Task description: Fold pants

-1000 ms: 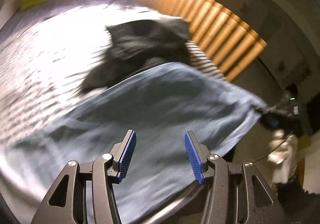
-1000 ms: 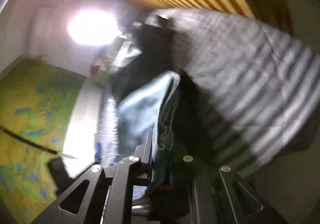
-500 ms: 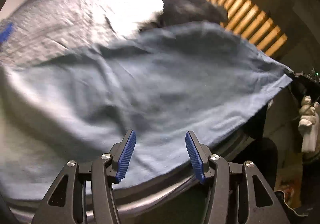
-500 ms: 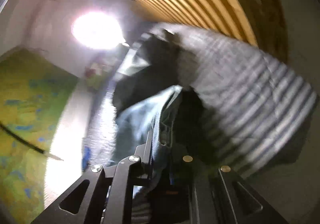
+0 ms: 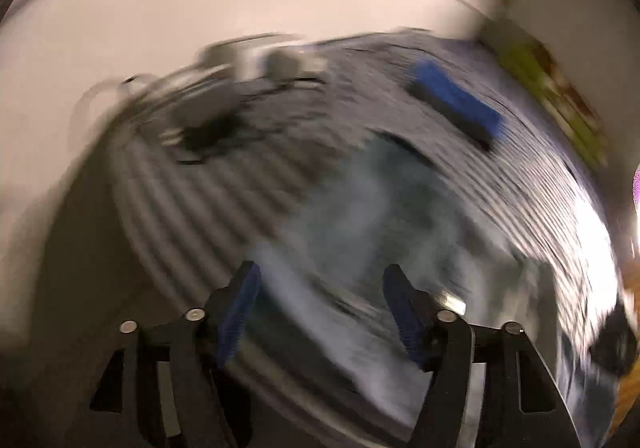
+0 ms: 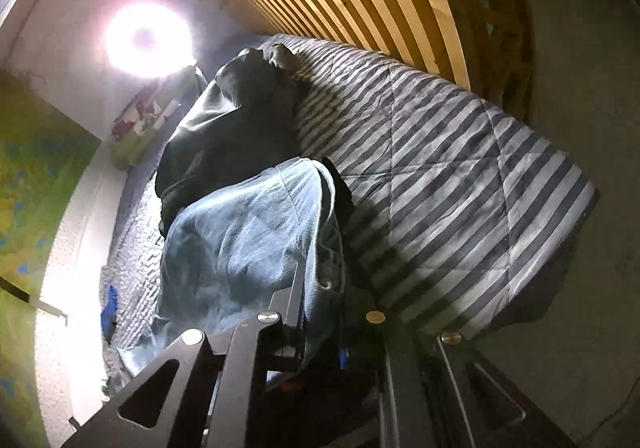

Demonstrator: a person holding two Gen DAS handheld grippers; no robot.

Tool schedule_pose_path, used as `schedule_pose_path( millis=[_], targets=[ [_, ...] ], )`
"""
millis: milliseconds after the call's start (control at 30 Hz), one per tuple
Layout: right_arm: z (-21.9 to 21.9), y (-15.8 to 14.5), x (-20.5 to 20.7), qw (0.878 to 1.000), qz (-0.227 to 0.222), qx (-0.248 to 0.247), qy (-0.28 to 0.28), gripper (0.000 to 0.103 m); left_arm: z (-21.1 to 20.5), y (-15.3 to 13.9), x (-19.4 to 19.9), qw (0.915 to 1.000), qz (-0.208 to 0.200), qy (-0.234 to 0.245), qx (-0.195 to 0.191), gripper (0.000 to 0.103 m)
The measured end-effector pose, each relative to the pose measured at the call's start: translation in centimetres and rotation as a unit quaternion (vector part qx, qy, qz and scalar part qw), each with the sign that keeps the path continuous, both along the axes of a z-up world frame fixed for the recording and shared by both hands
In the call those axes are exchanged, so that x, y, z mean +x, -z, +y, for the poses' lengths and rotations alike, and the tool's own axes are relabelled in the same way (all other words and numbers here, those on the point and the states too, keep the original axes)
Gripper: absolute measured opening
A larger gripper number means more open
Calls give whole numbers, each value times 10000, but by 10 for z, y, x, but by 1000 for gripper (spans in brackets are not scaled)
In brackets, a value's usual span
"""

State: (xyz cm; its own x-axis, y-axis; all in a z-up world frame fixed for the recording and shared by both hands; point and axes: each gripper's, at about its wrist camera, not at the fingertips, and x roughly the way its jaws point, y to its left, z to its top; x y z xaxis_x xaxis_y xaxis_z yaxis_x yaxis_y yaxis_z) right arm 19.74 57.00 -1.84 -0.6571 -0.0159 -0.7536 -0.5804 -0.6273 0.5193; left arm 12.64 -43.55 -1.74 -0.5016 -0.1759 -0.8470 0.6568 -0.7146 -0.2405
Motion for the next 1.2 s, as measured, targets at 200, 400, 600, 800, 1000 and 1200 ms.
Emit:
schedule_pose_path(
  millis=[200,400,600,800,1000,1200],
  targets=[
    [2,-4,2,9999,-128,-22,106,10,-54,37,22,9910,185,-195,1313,83],
    [1,-5,0,9996,-224,-3,166,10,-35,62,11,9900,120,-9,1406,89],
    [2,-5,0,9994,-279,-39,178,11,-24,63,12,9876,194,70,1559,88],
    [4,-4,-2,9994,-293,-102,162,11,-6,63,11,9929,-129,81,1177,63],
    [5,-3,0,9993,-237,-211,178,11,13,59,-5,9957,-264,126,875,5],
    [1,-23,10,9991,168,-356,162,10,25,0,11,9978,372,53,543,4]
  ],
)
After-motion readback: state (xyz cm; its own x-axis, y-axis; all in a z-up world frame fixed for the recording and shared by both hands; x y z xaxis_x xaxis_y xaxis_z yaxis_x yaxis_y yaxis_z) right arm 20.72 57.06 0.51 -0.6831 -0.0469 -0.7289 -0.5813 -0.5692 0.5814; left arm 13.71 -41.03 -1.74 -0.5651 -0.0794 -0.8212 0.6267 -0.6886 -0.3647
